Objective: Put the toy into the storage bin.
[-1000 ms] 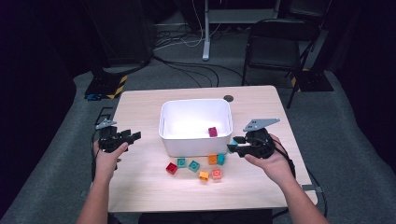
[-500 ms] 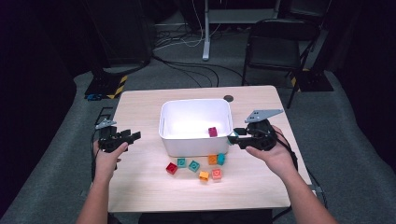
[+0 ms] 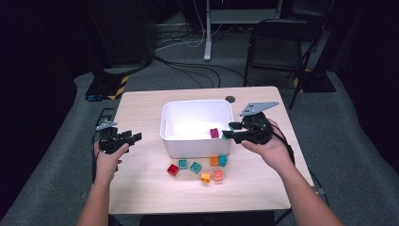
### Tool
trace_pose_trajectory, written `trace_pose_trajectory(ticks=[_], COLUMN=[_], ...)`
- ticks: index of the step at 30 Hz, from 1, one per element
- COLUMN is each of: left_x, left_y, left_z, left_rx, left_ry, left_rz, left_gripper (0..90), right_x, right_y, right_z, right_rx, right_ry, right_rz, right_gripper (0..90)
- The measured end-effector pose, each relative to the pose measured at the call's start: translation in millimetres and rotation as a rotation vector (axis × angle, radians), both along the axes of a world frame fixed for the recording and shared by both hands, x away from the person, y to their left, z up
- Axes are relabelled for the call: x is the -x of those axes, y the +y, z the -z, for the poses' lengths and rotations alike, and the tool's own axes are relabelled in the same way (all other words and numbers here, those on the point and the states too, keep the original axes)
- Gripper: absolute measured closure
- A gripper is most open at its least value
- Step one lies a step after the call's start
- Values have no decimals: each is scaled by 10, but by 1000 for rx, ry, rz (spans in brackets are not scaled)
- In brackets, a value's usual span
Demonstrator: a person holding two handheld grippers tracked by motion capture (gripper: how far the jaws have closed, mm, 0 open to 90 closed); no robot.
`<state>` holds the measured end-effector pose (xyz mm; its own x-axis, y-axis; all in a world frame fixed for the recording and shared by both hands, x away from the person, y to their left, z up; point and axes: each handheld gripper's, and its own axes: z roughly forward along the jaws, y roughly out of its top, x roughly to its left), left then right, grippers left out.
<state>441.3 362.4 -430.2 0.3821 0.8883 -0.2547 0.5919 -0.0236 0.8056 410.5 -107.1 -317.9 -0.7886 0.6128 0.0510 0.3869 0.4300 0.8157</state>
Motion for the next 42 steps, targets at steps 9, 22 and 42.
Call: trace_pose_trajectory(ticks=[9,22,42], left_x=[-4,-5,-12], left_y=[5,16,27], left_z=[2,5,13], left_rx=[3,5,4], left_ry=[-6,-1,1], left_rz=[-4,-5,-4], left_gripper=[414,414,414], right_x=[-96,-279,-592], right_y=[127,299,519], right_z=[-1,60,309], right_rx=[-1,12,58], right_ry=[-4,-2,23], right_rz=[-8,-4,29], right_gripper=[586,586,585])
